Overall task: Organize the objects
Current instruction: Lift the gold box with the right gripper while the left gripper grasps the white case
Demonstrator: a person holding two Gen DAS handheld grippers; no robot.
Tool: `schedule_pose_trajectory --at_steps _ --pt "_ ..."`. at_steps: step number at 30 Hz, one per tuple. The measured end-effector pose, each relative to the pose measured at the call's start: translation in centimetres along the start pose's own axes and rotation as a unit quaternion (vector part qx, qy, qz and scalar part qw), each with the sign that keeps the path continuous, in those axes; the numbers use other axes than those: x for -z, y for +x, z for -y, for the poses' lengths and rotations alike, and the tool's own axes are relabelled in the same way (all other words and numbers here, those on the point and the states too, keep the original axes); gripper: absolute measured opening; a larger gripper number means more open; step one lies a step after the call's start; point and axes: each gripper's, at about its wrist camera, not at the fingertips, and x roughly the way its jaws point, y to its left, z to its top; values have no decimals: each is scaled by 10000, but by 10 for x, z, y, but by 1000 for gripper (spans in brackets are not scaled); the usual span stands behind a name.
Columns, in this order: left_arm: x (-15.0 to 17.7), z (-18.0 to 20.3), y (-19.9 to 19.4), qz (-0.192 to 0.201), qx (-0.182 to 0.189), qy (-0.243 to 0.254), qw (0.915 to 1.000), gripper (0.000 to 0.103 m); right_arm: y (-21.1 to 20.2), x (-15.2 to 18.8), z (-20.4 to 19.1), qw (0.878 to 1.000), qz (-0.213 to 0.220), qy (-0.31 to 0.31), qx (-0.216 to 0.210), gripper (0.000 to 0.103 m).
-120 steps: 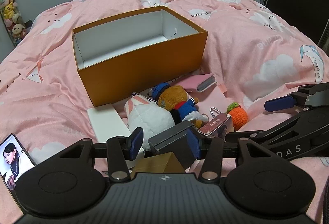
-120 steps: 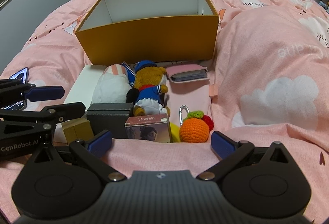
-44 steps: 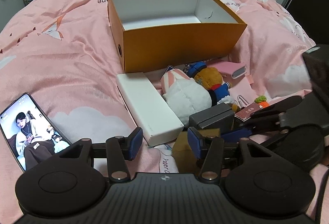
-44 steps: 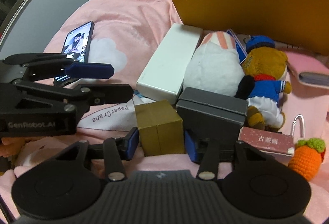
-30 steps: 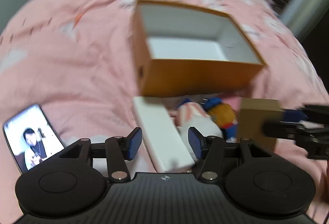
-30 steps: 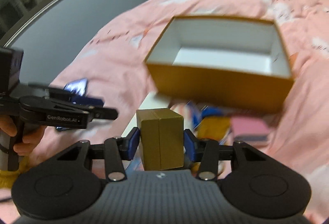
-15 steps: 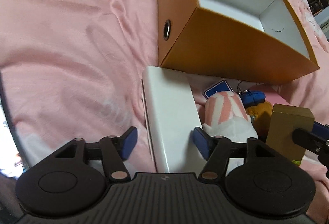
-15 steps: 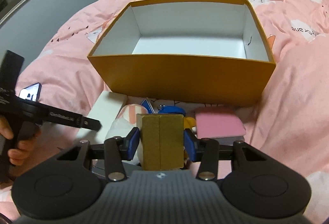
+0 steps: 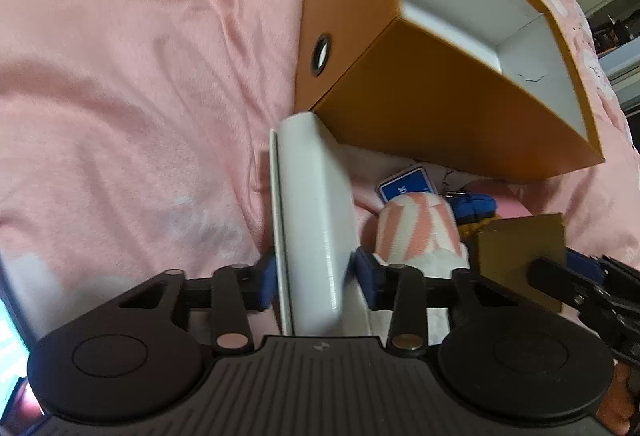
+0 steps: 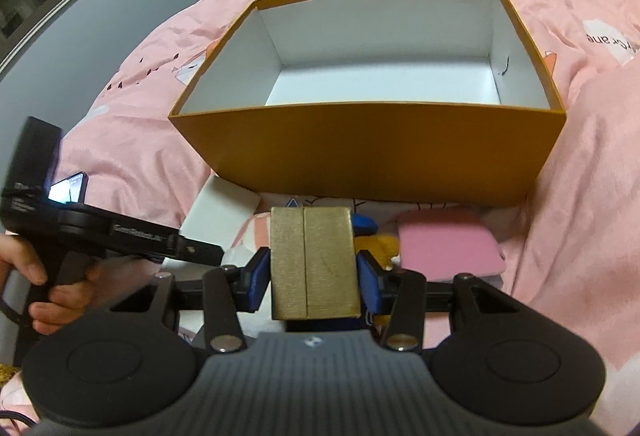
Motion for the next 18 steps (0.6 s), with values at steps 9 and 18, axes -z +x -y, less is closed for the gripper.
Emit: schedule_pose_trajectory --at_steps 9,18 --pt "5 15 -9 153 -116 310 9993 34 4 -12 7 9994 -298 27 -188 48" --pt "23 37 -65 1120 -299 930 9889 33 -22 -10 5 9998 55 32 -175 47"
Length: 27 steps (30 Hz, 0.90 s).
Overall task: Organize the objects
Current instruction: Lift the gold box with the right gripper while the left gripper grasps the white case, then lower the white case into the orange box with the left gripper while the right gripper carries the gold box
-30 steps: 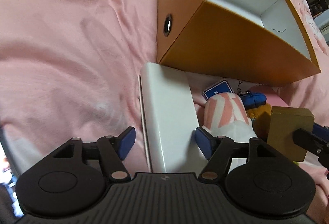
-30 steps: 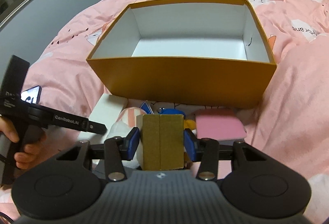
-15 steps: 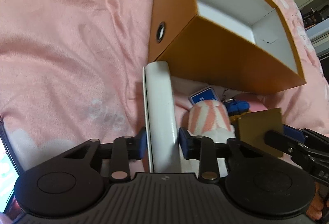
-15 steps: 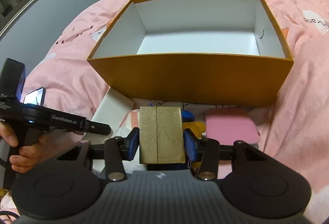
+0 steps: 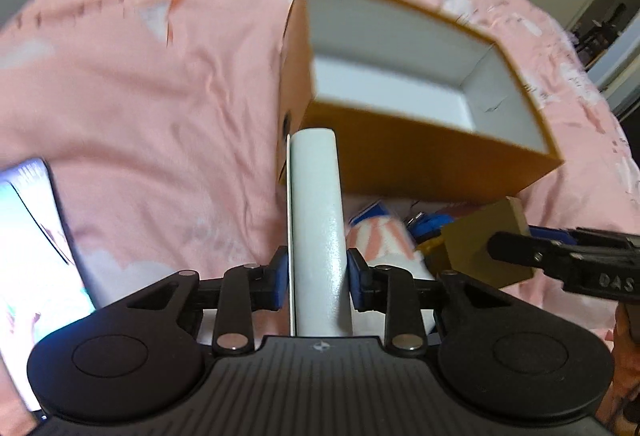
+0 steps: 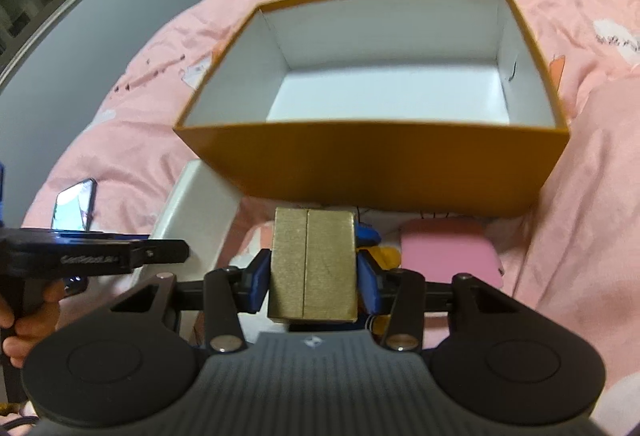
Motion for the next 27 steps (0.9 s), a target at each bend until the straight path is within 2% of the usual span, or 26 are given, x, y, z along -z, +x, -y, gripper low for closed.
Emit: schedule_pose_trajectory --at_steps 1,5,8,16,21,27 --pt "-2 5 -10 131 81 280 9995 33 -7 -2 -2 10000 90 -36 1 47" --pt "-13 31 -37 722 218 724 9945 33 -32 -12 -10 9989 418 -214 11 47" --pt "-24 50 -41 875 412 995 9903 32 -45 -24 -14 9979 572 -294 -10 47" --pt "-76 67 -40 782 944 1202 9851 33 -59 -68 -20 9934 976 -561 199 47" --pt "-125 68 -20 591 919 1188 9869 32 -51 -101 -11 9915 1136 -526 357 47" --pt "-169 77 21 535 474 1202 9902 32 -17 -137 12 9922 1112 -265 488 47"
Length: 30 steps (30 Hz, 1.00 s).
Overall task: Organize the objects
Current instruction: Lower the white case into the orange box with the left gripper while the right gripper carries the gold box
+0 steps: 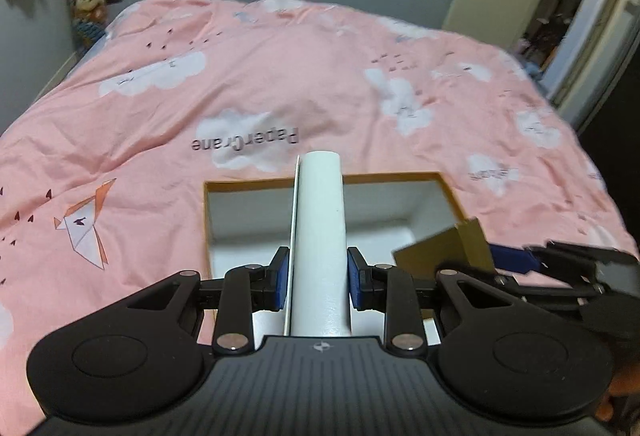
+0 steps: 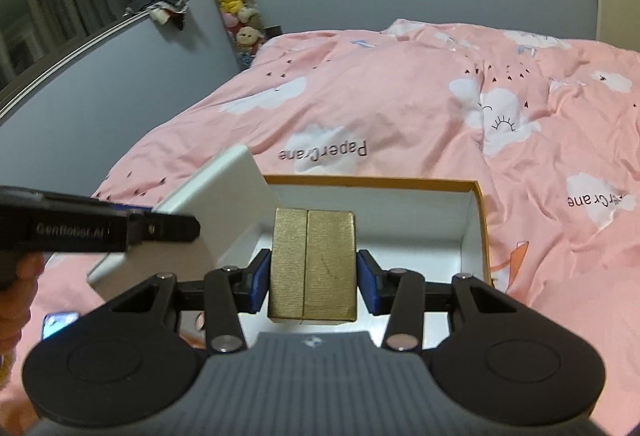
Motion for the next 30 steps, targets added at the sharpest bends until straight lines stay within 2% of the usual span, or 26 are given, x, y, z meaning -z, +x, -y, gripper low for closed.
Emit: schedule_pose_trajectory --at_steps 5,12,19,22,24,27,30 --pt "-2 3 57 -413 -556 360 9969 32 43 5 19 9990 -390 226 17 47" --pt "34 21 107 -1050 -1164 1237 9799 33 78 25 39 9966 -773 276 41 47" --pt "56 33 123 -1322 -1662 1765 9611 33 89 33 45 9959 -874 159 151 47" --pt "63 35 131 -1613 -1620 1810 9565 33 92 35 46 9955 -919 181 130 47" --pt "64 35 132 -1695 -1521 1768 9575 33 92 37 46 9952 -949 172 138 47" --pt "59 32 128 -1757 -1271 1554 9637 37 95 40 46 9945 -1025 170 150 47" --pt "53 29 122 -1821 -848 1362 9701 44 98 42 45 9935 -1115 183 110 47"
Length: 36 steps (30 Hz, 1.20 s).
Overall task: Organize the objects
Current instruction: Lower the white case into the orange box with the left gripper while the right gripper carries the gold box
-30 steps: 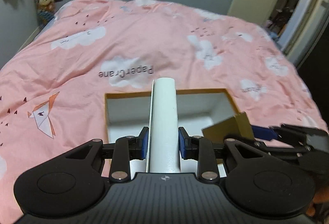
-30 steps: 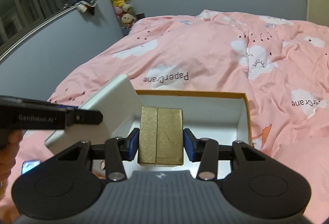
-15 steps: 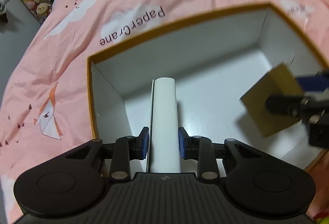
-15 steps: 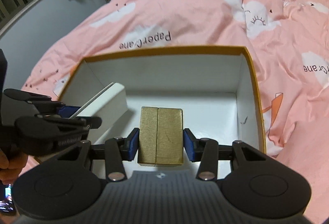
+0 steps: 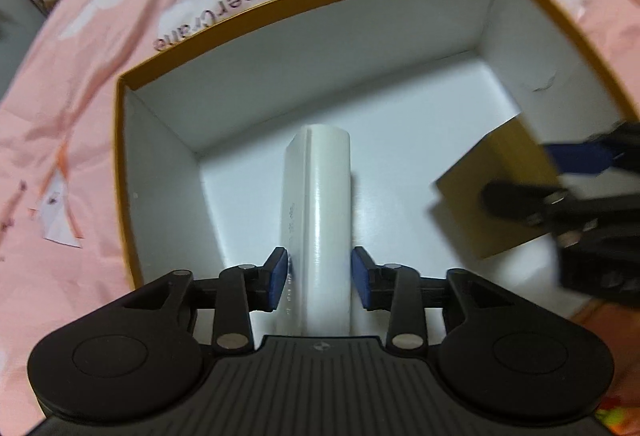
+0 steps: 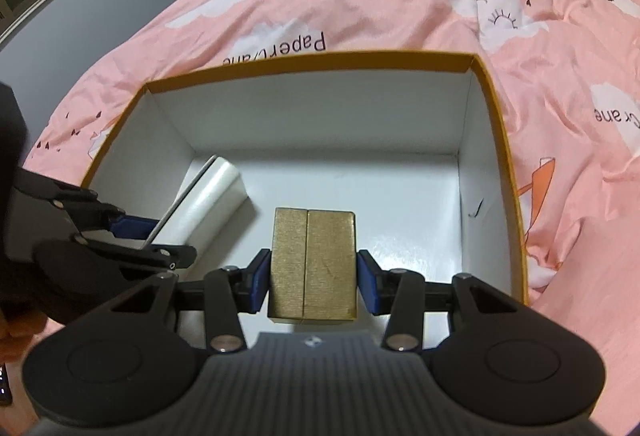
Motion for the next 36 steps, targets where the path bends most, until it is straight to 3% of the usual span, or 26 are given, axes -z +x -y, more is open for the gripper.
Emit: schedule_pose_trajectory --at_steps 3,5,9,13,17,19,22,26,28,36 --pt "0 -2 -4 4 391 -14 9992 44 3 2 -2 9999 -61 27 -76 47" --pt "0 -1 -7 91 437 116 9989 44 4 2 -3 9999 -105 36 -106 47" --pt "-6 4 -15 496 445 929 9934 49 3 0 -4 9999 -134 -36 1 47" --pt "-21 13 -9 831 541 1741 9797 54 -1 -7 1 9996 -111 -123 228 47" --pt "-34 32 2 1266 318 2552 9580 54 -3 -10 9 9992 -180 -139 316 47" --pt "-39 42 10 1233 296 2910 9483 54 -3 -10 13 9992 -222 -109 299 47" --pt "-43 51 24 1058 207 3157 9427 54 -2 -11 17 9993 -300 -51 211 47" --pt "-44 50 40 578 311 3208 9449 54 3 -14 14 9991 -352 -108 228 47" --pt "-40 49 43 604 250 3298 9418 47 6 -14 14 9989 -391 -104 218 47" --pt "-27 41 45 376 -53 3382 9403 43 18 -17 7 9987 -516 -10 22 47"
